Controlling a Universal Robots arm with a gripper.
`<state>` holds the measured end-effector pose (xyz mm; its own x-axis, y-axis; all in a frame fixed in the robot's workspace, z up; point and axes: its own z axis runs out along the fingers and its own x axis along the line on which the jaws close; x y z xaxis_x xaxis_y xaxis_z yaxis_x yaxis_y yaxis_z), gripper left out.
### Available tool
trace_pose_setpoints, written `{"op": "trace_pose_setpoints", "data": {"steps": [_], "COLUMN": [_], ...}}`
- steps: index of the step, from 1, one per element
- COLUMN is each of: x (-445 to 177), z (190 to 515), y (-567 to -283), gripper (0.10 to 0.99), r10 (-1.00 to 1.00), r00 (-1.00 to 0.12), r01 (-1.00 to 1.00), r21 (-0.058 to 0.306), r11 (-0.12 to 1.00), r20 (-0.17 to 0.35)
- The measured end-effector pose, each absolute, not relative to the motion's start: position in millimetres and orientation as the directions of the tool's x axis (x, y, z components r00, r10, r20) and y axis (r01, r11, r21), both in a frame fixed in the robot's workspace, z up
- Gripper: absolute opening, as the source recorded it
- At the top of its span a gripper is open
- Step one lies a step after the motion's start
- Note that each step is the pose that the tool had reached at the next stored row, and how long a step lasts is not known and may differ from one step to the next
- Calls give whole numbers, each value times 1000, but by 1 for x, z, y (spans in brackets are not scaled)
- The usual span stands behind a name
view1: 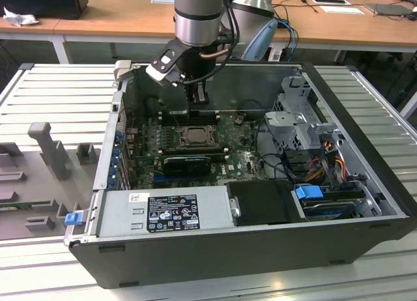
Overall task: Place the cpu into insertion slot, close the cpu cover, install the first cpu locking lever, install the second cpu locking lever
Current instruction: 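Install the first cpu locking lever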
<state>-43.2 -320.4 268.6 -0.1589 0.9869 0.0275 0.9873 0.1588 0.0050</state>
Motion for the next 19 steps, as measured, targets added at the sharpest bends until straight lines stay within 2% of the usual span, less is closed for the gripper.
{"op": "trace_pose_setpoints", "data": {"steps": [6,19], "x": [-43,-43], "z": [268,268], "y": [-320,-320], "gripper": [106,106], "r10": [947,904], "r00": [-321,-427], "r01": [947,904], "r21": [5,5], "r11": [321,427], "r20": [28,28]}}
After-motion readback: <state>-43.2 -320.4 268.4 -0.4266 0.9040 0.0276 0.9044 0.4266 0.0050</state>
